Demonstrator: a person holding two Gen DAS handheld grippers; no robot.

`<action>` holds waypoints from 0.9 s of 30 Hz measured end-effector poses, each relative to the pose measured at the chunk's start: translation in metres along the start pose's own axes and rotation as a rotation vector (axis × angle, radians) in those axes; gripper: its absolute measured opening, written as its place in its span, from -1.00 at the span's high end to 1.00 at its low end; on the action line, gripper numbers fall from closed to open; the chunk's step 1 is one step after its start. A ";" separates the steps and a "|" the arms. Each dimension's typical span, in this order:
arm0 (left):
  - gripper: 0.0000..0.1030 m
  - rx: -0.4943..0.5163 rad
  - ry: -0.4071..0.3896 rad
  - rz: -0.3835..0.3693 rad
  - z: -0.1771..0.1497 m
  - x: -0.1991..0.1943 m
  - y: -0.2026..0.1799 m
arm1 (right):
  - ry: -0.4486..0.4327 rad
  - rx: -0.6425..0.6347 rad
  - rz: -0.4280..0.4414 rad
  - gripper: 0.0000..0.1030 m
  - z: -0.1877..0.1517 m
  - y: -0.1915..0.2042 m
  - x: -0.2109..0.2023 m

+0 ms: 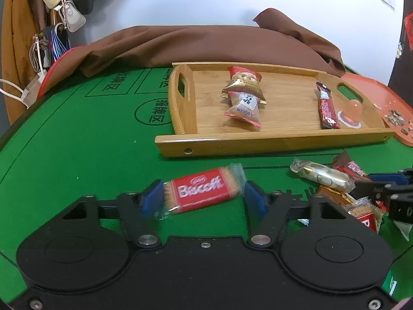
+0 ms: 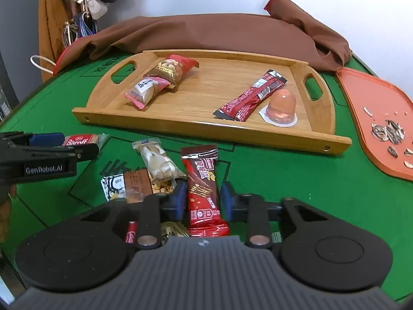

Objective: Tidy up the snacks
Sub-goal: 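Grasp the Biscoff biscuit with the left gripper while the right gripper grasps a red snack bar, then carry the Biscoff and red bar onto the bamboo tray and open both grippers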

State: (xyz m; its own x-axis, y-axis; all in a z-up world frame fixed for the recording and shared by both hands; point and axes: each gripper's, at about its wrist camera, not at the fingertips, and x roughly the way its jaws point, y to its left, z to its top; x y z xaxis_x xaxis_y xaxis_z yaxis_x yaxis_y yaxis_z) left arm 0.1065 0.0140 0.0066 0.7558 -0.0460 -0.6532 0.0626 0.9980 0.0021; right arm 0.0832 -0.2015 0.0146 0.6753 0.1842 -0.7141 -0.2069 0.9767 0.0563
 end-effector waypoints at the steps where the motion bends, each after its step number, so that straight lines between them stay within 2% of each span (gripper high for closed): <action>1: -0.18 0.004 0.000 -0.003 0.000 -0.001 0.000 | 0.006 0.016 0.012 0.43 0.001 -0.002 0.000; 14: -0.18 0.032 -0.029 -0.051 0.004 -0.019 -0.004 | 0.006 0.084 0.043 0.45 0.008 -0.017 -0.009; 27: -0.17 0.041 -0.078 -0.108 0.053 -0.027 -0.011 | -0.052 0.160 0.041 0.47 0.040 -0.041 -0.020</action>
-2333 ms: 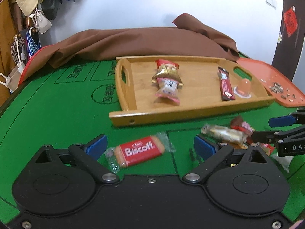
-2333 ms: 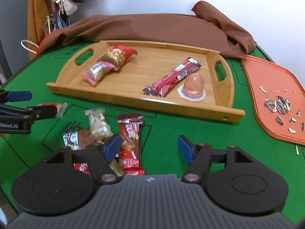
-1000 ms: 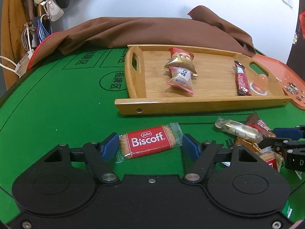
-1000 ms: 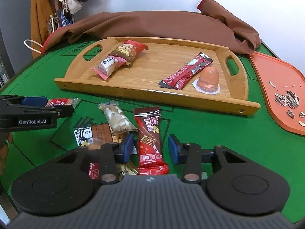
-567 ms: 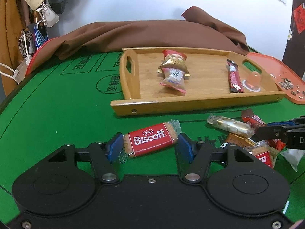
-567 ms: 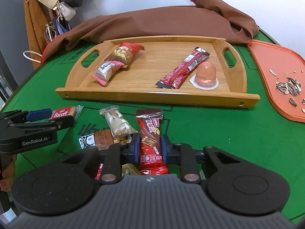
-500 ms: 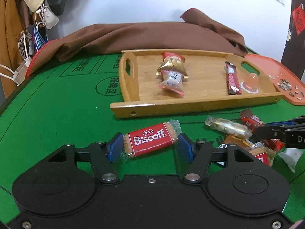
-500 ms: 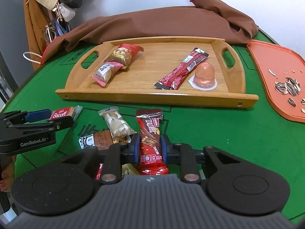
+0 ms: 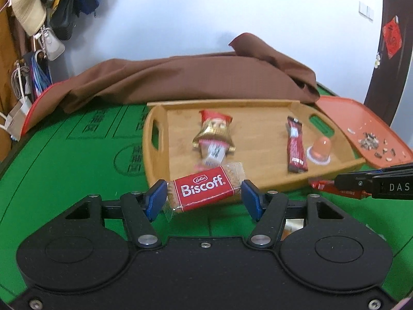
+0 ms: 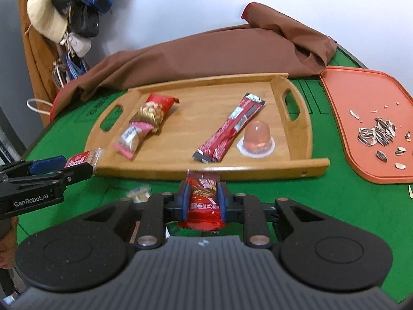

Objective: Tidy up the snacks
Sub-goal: 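Carry the Biscoff and red bar onto the bamboo tray and open both grippers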

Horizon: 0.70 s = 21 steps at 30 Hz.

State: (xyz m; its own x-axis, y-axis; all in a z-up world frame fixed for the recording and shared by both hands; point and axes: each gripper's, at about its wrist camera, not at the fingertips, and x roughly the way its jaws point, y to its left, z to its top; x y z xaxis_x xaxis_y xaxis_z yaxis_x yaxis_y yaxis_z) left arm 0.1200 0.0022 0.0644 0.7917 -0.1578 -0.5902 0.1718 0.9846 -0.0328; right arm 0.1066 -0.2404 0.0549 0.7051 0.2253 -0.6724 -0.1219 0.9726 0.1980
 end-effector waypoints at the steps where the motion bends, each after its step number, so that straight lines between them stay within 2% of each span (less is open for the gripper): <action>1: -0.17 0.000 -0.005 0.001 0.004 0.001 -0.001 | -0.005 0.009 0.001 0.71 0.005 -0.002 -0.001; 2: -0.17 0.000 -0.009 0.004 0.008 0.004 -0.001 | -0.011 0.013 -0.004 0.80 0.008 -0.003 -0.001; 7: -0.17 -0.028 0.000 -0.006 0.022 0.015 -0.001 | -0.024 0.030 -0.017 0.76 0.029 -0.010 0.004; 11: -0.18 -0.011 0.007 -0.016 0.016 0.015 -0.004 | 0.023 -0.001 0.027 0.60 0.021 -0.012 0.010; 13: -0.18 -0.008 0.018 -0.018 0.013 0.017 -0.004 | 0.048 -0.051 0.020 0.38 0.011 -0.009 0.015; 21: -0.18 -0.003 0.036 -0.016 0.009 0.024 -0.004 | 0.104 -0.173 0.002 0.04 -0.021 0.001 0.026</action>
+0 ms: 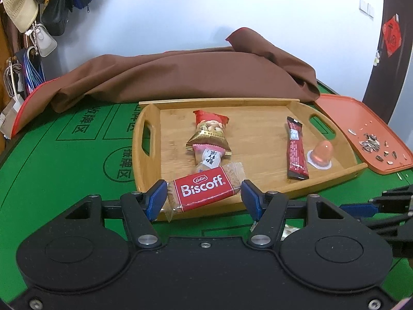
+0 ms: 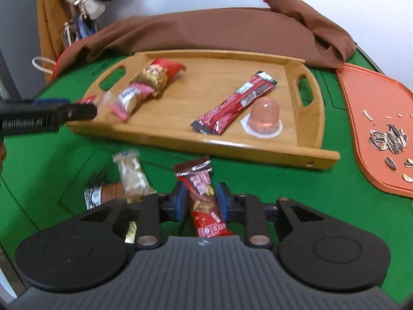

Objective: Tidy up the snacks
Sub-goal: 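Carry the Biscoff and red bar onto the bamboo tray and open both grippers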

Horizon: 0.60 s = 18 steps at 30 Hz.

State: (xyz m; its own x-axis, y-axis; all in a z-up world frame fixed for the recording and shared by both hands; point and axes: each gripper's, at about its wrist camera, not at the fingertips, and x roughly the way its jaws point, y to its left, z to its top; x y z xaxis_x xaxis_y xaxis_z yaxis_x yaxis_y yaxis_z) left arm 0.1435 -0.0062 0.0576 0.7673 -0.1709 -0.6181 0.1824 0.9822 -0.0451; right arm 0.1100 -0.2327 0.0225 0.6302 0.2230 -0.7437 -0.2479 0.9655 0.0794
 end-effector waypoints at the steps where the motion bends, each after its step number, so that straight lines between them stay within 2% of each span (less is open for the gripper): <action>1: -0.18 0.001 -0.001 -0.001 0.000 0.000 0.000 | 0.002 -0.009 0.000 0.01 -0.002 0.002 0.000; 5: -0.18 0.004 0.003 -0.002 0.000 0.002 -0.002 | 0.010 -0.038 -0.016 0.02 -0.006 0.009 0.005; 7: -0.18 0.005 0.005 -0.004 0.000 0.003 -0.003 | 0.011 -0.042 -0.040 0.46 -0.006 0.013 0.005; 12: -0.18 0.023 -0.005 0.004 0.007 0.007 -0.004 | 0.001 0.000 -0.053 0.48 0.002 0.015 -0.003; 18: -0.18 0.008 -0.017 -0.004 0.030 0.014 -0.002 | -0.051 0.070 -0.038 0.48 0.033 0.004 -0.019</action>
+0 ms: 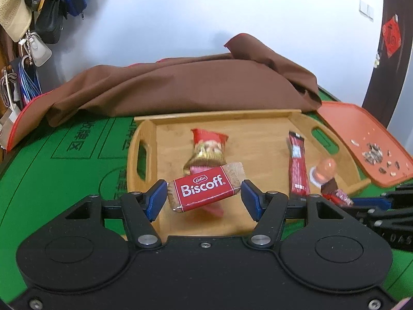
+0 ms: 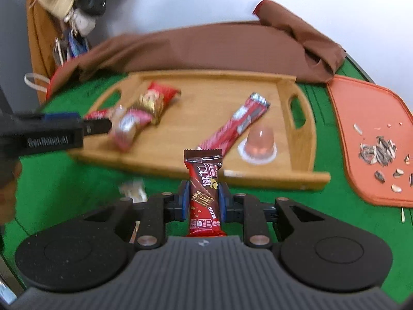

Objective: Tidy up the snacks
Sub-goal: 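Carry the Biscoff and red bar onto the bamboo tray and open both grippers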

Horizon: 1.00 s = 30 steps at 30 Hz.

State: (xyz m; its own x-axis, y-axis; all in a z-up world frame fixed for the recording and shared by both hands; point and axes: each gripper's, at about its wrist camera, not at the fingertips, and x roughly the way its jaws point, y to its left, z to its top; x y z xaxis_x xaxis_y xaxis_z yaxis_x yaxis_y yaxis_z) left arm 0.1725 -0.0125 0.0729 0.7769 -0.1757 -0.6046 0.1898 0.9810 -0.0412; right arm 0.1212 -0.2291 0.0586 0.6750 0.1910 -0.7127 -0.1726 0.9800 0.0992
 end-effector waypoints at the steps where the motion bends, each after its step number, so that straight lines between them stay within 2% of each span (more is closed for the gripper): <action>1: -0.18 -0.004 0.001 -0.003 0.005 0.003 0.001 | -0.008 0.011 0.000 0.47 0.007 -0.002 -0.001; 9: -0.18 -0.063 0.005 0.020 0.044 0.030 0.010 | -0.008 0.117 0.017 0.47 0.061 -0.005 0.025; 14: -0.18 -0.104 0.052 0.040 0.066 0.067 0.012 | -0.003 0.178 0.001 0.47 0.085 0.003 0.058; 21: -0.18 -0.094 0.106 0.087 0.076 0.109 0.012 | 0.063 0.203 0.015 0.47 0.089 0.009 0.096; 26: -0.18 -0.133 0.153 0.062 0.069 0.129 0.018 | 0.065 0.179 -0.024 0.47 0.086 0.010 0.107; 30: -0.18 -0.131 0.143 0.053 0.068 0.132 0.017 | 0.066 0.168 -0.038 0.47 0.085 0.008 0.111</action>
State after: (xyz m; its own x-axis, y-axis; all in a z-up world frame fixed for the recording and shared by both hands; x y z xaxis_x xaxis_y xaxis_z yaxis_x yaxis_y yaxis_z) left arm 0.3186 -0.0246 0.0464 0.6886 -0.1192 -0.7152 0.0636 0.9925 -0.1041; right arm 0.2552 -0.1954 0.0392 0.6292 0.1553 -0.7615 -0.0218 0.9830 0.1825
